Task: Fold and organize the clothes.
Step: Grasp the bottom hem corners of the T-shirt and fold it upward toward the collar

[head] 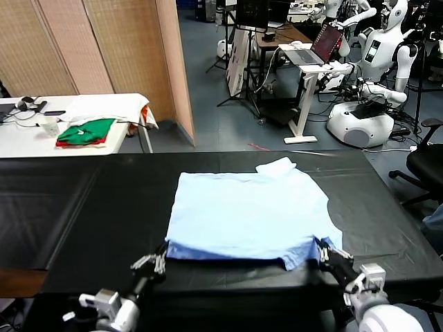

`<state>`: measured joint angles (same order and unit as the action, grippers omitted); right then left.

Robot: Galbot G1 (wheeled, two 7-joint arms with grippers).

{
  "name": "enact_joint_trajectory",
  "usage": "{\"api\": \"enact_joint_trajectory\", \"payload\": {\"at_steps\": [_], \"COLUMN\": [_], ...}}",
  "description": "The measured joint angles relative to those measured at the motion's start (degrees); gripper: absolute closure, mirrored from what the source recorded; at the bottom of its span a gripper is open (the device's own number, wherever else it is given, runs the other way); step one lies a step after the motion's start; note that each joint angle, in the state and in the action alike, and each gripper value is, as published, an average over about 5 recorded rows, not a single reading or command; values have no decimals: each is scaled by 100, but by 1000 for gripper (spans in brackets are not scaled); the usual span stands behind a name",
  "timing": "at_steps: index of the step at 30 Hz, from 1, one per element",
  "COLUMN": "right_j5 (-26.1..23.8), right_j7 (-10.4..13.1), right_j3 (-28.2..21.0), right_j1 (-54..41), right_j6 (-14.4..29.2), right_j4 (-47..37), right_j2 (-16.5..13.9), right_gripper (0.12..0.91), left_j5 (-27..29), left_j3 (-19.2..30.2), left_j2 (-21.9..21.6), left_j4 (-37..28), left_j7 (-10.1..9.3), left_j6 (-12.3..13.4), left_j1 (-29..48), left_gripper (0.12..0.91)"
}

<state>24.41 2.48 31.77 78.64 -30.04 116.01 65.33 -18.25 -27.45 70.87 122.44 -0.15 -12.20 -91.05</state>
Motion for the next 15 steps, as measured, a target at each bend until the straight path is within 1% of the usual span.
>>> {"api": "enact_joint_trajectory", "payload": {"at_steps": [7, 15], "right_j5": [1, -2], "right_j7": [117, 340], "right_j3": [-347, -295], "right_j1": [-527, -652], "right_j6": [-126, -313], "right_j4": [-348, -475], "right_j2": [-15, 18], "right_gripper": [883, 883], "left_j5": [85, 85], "left_j3": [105, 302], "left_j2": [-246, -432], "left_j4": [-348, -740], "left_j7": [-6, -22], "left_j6": [18, -16], "left_j1": [409, 818], "left_gripper": [884, 884]}}
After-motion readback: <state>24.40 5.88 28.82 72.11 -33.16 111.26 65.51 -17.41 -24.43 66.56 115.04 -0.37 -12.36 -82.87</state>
